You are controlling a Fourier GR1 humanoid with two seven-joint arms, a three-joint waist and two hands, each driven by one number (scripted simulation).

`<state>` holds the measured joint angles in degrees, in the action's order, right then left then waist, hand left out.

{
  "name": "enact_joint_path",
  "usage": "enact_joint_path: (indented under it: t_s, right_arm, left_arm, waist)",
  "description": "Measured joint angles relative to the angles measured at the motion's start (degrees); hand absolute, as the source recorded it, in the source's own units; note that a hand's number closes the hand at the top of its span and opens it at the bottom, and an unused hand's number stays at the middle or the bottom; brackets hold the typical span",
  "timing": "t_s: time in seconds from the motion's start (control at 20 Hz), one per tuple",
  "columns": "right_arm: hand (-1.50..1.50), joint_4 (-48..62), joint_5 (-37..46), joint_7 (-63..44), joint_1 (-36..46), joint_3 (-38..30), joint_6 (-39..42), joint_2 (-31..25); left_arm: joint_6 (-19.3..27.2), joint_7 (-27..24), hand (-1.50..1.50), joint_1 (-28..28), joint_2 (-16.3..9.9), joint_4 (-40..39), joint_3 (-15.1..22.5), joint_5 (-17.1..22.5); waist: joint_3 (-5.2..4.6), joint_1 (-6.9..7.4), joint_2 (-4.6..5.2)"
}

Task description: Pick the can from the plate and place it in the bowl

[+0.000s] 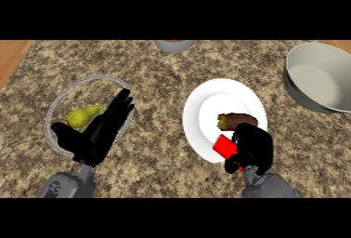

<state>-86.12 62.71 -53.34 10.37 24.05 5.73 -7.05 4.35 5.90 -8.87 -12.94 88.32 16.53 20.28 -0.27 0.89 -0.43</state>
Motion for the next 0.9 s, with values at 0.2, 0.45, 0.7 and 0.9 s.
enact_joint_path:
  t_s: [0.2, 0.45, 0.7, 0.9]
  right_arm:
    - [1.5, -5.56, -2.71, 15.22, -2.49, 5.12, 3.84, -9.63]
    - [1.5, -19.5, -9.75, 28.13, -6.91, 0.78, 5.97, -21.9]
    - [1.5, -34.6, -17.87, 32.36, -10.93, -9.51, 8.55, -29.58]
    - [1.5, -42.83, -25.25, 33.28, -12.89, -20.75, 11.3, -33.08]
  left_arm:
    - [0.16, -0.51, 0.0, 0.66, 0.01, -0.24, -0.57, 0.06]
    - [-0.39, -0.91, 0.0, 2.22, -0.85, 0.52, -1.49, 0.16]
    - [0.12, -1.48, 0.0, 2.66, 0.11, 0.41, -1.14, -0.84]
    - [-0.51, -0.39, 0.0, 2.25, -0.26, 1.15, -2.05, -0.37]
  waist:
    - [0.12, -0.86, -0.1]
    - [0.22, -2.07, -0.11]
    - [0.23, -2.71, -0.08]
    - [0.24, -2.54, 0.01]
